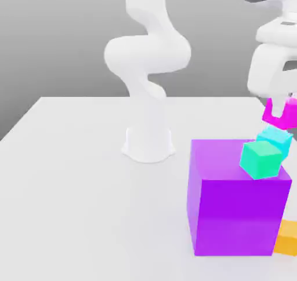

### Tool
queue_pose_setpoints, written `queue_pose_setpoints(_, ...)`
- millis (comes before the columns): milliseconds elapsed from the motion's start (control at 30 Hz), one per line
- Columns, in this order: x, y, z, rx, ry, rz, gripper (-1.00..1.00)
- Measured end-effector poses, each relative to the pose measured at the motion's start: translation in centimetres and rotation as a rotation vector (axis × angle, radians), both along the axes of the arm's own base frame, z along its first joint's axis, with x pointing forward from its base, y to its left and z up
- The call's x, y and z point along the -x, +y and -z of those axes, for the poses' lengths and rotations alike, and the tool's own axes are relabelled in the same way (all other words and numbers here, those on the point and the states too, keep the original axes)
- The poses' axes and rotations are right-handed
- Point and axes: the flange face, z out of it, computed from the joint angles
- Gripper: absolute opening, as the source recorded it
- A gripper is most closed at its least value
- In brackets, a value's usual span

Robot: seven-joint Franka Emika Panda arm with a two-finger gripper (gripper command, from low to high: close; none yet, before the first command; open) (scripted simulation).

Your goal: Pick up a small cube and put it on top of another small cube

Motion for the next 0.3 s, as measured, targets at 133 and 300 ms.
queue_pose_setpoints(133,0.9,-0.5,2.3,-0.026,0.018,0.114,-1.0)
queue_pose_setpoints(300,1.0,-0.6,5.0,-0.027,0.019,0.121,1.0)
